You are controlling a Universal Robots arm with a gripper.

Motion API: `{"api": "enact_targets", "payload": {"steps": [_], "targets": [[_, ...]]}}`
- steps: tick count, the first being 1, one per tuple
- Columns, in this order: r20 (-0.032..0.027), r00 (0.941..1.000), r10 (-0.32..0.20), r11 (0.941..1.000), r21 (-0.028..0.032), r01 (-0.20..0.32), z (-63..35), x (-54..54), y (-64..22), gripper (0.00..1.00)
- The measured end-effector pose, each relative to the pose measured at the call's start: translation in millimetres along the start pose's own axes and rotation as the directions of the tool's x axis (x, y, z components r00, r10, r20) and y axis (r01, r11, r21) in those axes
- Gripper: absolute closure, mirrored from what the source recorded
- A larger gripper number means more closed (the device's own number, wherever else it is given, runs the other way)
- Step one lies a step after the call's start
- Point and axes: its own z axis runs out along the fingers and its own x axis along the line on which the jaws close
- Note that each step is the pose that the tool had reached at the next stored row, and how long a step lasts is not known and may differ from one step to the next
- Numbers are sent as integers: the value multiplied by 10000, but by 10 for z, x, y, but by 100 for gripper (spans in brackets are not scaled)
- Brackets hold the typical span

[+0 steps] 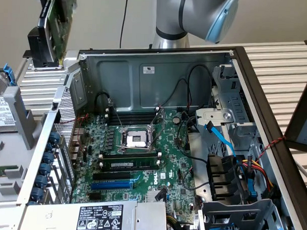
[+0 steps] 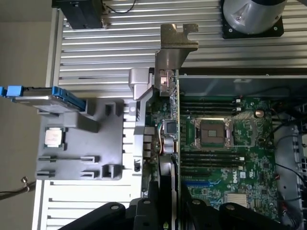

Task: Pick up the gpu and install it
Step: 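Pick up the gpu and move the gpu toward the slot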

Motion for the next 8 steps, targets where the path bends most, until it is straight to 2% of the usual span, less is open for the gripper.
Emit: {"api": "enact_targets", "payload": {"steps": [8], "targets": [[-11,10000,2,10000,-3,-2,-41,-348,-111,73]]}}
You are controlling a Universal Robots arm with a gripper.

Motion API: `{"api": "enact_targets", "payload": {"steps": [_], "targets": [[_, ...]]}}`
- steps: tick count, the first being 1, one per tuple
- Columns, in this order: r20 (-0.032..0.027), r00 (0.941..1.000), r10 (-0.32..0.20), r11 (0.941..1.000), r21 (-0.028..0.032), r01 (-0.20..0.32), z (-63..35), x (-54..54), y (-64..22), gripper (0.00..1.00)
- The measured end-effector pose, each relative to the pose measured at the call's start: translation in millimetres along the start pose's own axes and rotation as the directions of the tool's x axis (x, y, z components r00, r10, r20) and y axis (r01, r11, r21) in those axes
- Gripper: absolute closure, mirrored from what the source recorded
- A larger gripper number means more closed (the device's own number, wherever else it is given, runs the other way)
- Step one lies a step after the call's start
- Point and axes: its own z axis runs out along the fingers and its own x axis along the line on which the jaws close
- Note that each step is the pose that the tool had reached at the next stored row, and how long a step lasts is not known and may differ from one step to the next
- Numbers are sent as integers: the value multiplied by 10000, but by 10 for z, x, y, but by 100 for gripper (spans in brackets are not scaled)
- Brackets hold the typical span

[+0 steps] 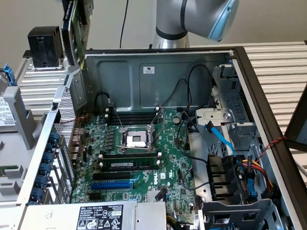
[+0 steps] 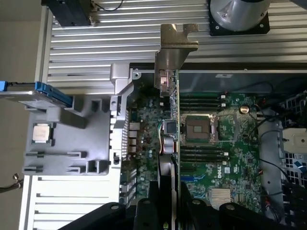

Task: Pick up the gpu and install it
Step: 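Pick up the gpu and move the gpu toward the slot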

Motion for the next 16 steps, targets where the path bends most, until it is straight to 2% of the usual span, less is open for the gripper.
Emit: {"api": "enact_targets", "payload": {"steps": [11,16], "targets": [[-28,10000,5,10000,2,-5,-21,-449,-117,73],[-66,10000,11,10000,2,-11,-23,-575,-153,73]]}}
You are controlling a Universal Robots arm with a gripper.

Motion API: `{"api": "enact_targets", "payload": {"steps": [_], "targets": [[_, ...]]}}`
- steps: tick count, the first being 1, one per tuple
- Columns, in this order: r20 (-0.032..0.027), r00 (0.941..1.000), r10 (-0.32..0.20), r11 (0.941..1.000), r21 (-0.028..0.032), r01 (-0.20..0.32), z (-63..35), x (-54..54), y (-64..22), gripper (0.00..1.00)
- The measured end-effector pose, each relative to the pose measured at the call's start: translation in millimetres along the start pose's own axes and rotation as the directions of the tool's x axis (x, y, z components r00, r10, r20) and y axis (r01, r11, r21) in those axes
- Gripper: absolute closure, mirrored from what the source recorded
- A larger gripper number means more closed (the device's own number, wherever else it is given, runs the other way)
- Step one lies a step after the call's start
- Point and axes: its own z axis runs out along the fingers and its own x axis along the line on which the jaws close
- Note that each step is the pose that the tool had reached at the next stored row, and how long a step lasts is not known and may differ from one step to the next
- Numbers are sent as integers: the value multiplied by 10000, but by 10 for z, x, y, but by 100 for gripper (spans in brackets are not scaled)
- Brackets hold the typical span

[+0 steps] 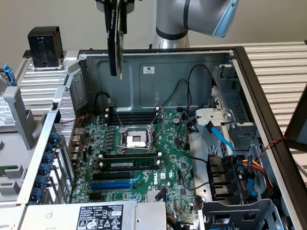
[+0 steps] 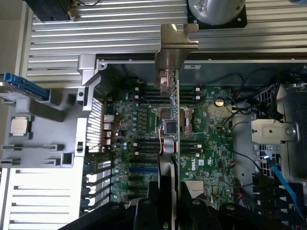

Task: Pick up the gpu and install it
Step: 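Pick up the gpu and move the gpu toward the slot, then insert the gpu into the slot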

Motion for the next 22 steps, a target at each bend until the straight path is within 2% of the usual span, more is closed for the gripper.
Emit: {"api": "enact_targets", "payload": {"steps": [1,16,17,22], "targets": [[-13,10000,3,10000,-5,-3,0,-1,-2,73],[-14,10000,2,10000,-5,-2,0,-1,-2,73],[-27,10000,-70,10000,-3,70,1,-1,-1,73],[-190,9952,-957,9954,37,958,1,-1,-1,73]]}}
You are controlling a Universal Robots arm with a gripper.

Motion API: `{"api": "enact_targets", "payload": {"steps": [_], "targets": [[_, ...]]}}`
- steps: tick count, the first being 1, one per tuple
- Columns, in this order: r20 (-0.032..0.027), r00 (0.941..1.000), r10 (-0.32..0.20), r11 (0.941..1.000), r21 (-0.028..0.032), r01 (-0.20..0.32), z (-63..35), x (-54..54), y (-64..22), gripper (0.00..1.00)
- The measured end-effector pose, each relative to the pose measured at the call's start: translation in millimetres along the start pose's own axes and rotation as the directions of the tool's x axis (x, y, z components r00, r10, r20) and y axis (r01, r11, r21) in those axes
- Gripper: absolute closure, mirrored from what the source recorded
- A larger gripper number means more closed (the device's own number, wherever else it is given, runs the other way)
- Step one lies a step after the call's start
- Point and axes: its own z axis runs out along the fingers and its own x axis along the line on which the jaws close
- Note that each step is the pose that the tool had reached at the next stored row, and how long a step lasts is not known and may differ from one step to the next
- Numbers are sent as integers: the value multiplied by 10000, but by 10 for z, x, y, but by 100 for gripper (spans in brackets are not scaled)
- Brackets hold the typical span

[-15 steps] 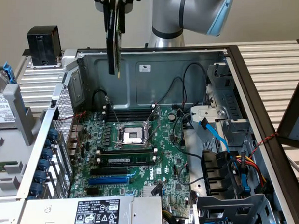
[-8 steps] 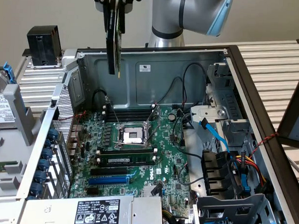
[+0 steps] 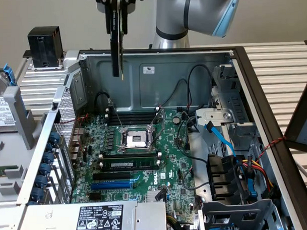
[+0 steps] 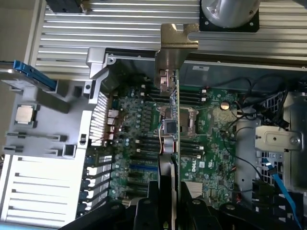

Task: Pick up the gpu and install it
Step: 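Insert the gpu into the slot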

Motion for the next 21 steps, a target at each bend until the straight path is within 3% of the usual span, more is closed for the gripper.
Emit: {"api": "enact_targets", "payload": {"steps": [5,11,16,21], "targets": [[-164,9959,-887,9960,41,888,1,0,0,73],[-367,9800,-1955,9806,71,1959,1,0,0,73],[-534,9581,-2814,9593,79,2822,3,0,0,73],[-705,9281,-3656,9302,73,3670,4,0,-1,73]]}}
